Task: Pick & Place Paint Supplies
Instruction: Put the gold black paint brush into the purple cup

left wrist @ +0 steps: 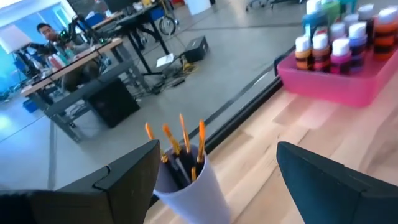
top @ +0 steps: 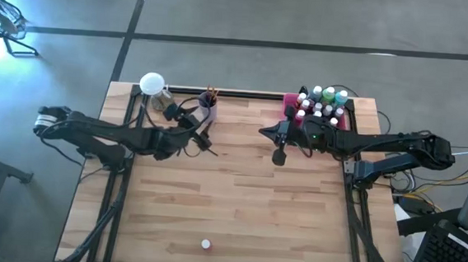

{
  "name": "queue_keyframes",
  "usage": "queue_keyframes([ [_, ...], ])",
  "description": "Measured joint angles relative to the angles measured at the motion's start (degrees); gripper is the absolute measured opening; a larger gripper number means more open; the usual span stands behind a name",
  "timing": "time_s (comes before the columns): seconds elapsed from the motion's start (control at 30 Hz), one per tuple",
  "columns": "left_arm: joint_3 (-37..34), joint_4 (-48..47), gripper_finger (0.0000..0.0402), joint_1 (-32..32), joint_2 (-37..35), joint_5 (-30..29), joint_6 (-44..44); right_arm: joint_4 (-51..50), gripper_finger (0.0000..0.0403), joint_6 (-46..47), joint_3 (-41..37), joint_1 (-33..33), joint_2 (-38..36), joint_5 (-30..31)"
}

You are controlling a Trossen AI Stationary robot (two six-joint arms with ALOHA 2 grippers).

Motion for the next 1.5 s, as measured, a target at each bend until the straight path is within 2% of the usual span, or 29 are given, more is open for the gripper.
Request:
queue_keyframes([
  [0.17,0.1,-11.1,0.0326,0.8,0.5,0.8,-2.5,0.0,0.0008,0.0,0.0,0.0,0.0,0.0],
  [0.23,0.9,-21.1,0.0326,2.7,0.6,6.7,-3.1,0.0,0.0008,0.0,-0.1,0.0,0.0,0.0],
  [0.37,2.8,-38.6,0.0326,9.2,0.6,23.9,-7.0,0.1,0.0008,-0.1,-0.1,0.0,0.0,0.0],
  [0.43,2.8,-43.8,0.0326,12.3,0.6,27.1,-6.2,0.1,0.0008,-0.1,-0.1,0.0,0.0,0.1],
  [0.5,2.8,-47.5,0.0326,15.1,0.5,27.2,-2.0,0.4,0.0008,-0.1,-0.2,0.0,0.0,0.1],
  [0.7,2.8,-47.7,0.0326,19.9,0.6,28.7,13.6,0.5,0.0008,-0.1,-0.2,0.0,0.0,0.1],
  [0.87,2.8,-46.8,0.0326,22.6,0.6,36.0,15.3,0.5,0.0008,-0.1,-0.2,0.0,0.0,0.1],
  [1.0,2.8,-46.6,0.0326,23.8,1.3,39.6,17.1,0.5,0.0008,-0.1,-0.2,0.0,0.0,0.1],
  [1.27,2.8,-45.7,0.0326,24.0,7.8,40.2,25.7,0.6,0.0008,-1.0,-0.2,0.0,0.0,0.1],
  [1.5,2.8,-45.3,0.0326,24.0,16.1,40.2,27.4,0.5,0.0008,-1.0,-0.2,0.0,0.0,0.1],
])
